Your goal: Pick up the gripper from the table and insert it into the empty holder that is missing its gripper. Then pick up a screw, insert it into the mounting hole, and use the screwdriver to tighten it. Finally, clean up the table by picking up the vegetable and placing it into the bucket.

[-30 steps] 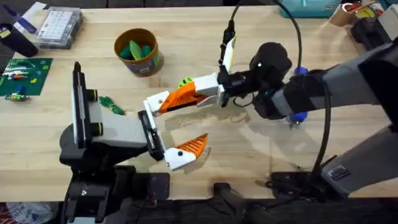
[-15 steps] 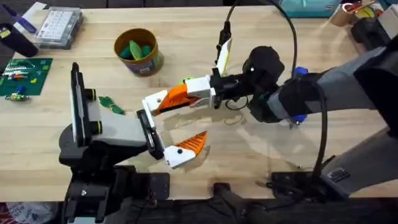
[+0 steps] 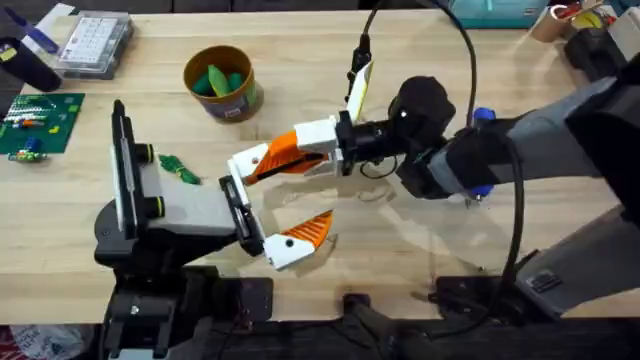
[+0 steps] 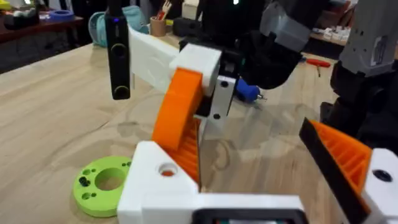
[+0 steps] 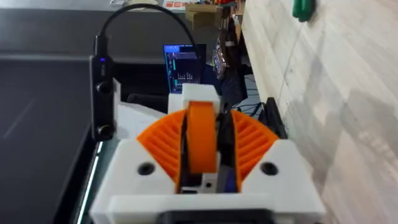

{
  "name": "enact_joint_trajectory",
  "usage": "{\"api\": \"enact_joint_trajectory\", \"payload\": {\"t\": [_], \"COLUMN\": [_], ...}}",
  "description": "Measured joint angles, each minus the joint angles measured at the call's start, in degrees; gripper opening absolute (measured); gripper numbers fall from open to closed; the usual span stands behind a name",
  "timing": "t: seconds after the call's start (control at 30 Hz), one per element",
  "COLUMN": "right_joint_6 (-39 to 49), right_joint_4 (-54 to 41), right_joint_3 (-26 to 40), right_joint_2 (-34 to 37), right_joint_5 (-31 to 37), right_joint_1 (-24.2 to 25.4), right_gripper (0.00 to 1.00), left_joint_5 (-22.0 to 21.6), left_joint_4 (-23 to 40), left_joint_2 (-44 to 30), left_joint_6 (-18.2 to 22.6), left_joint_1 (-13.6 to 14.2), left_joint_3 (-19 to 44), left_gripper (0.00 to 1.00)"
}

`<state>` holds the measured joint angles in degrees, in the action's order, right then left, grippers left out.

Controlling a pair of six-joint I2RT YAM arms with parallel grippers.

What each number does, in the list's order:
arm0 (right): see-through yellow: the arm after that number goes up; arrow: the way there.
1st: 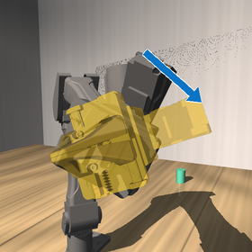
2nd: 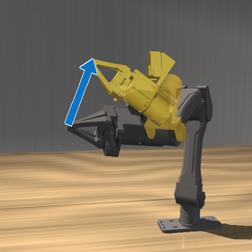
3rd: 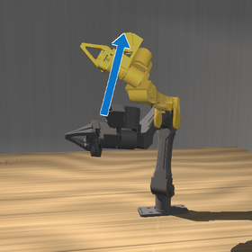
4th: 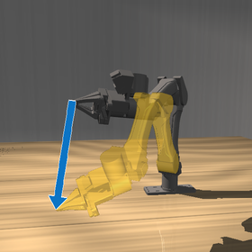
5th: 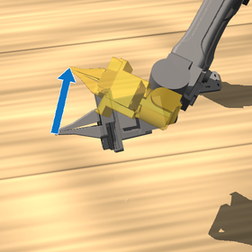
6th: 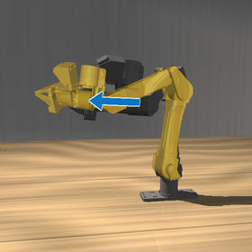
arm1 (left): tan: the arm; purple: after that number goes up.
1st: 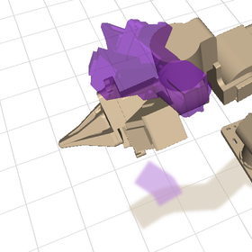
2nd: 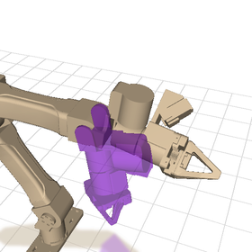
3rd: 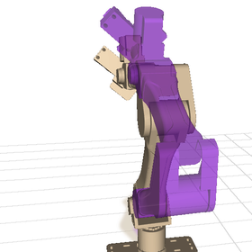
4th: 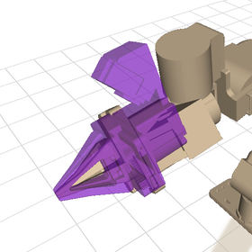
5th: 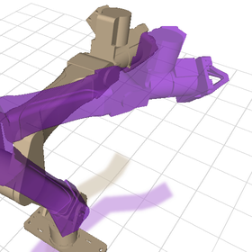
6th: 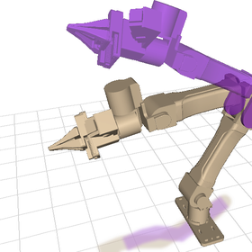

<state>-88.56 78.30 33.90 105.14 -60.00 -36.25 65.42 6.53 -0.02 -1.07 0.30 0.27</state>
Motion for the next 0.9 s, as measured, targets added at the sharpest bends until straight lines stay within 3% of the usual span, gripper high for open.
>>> {"api": "enact_joint_trajectory", "payload": {"t": [0.13, 0.3, 0.5, 0.9], "right_joint_6": [-0.18, -0.86, -1.33, -1.43], "right_joint_4": [2.51, 4.20, 4.70, 4.76], "right_joint_3": [-0.01, -0.01, -0.01, -4.11], "right_joint_2": [0.05, 0.05, 0.05, -1.05], "right_joint_5": [-0.09, -0.54, -2.37, -5.68], "right_joint_1": [-0.54, -0.62, 0.73, 5.53], "right_gripper": [0.562, 0.900, 0.992, 0.995], "left_joint_5": [0.88, 1.06, 1.09, 1.23], "left_joint_4": [0.17, 0.23, 0.25, 0.27], "left_joint_2": [-0.01, -0.01, -0.01, -0.01], "left_joint_6": [0.04, 0.03, 0.03, 0.03], "left_joint_1": [0.34, 0.44, 0.44, 0.44], "left_joint_3": [0.04, 0.04, 0.04, 0.04], "left_gripper": [0.986, 0.986, 0.986, 0.986]}}
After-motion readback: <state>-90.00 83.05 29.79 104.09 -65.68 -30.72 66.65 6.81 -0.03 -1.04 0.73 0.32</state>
